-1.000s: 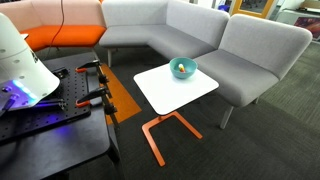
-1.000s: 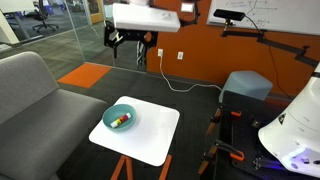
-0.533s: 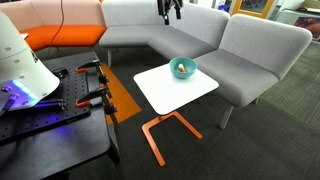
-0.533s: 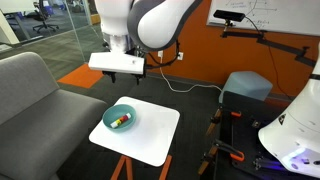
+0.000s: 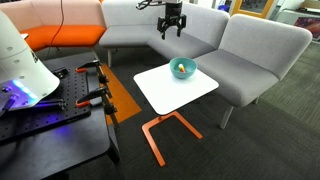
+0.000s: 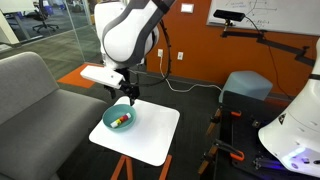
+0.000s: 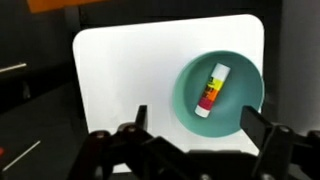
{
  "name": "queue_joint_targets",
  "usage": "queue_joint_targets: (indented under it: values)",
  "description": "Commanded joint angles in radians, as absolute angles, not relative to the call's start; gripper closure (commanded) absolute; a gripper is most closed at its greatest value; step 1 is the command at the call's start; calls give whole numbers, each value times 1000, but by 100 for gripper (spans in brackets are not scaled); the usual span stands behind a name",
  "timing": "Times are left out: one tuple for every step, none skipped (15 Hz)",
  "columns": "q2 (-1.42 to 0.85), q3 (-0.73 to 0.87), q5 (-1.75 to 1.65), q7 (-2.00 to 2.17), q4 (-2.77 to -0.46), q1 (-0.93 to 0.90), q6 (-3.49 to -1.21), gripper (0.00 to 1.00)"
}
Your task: Remove the glue stick from the bowl
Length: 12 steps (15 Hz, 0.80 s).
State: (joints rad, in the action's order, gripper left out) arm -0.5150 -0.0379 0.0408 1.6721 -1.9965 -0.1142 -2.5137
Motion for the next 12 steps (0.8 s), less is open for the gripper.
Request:
queue_joint_targets:
  values:
    - [-517,-4,117,1657,-1985,-147,-2513,0]
    - [-516,-6,146,1659,-1976,-146,-2513,0]
    - [-516,-7,158,1661,-1972,-146,-2513,0]
    - [-516,-8,162,1663,-1972,-146,-2513,0]
    - [-516,-8,162,1666,-1972,-146,-2513,0]
    - [-516,-8,162,1669,-1972,-146,-2513,0]
    - [-516,-8,162,1674,-1972,-146,-2513,0]
    - [-516,-8,162,1675,-1972,-146,-2513,0]
    - [-516,-8,162,1676,-1972,-146,-2513,0]
    - [-516,-8,162,1676,-1972,-146,-2513,0]
    - [-538,-4,173,1688,-1956,-143,-2514,0]
    - [-558,3,182,1695,-1947,-142,-2535,0]
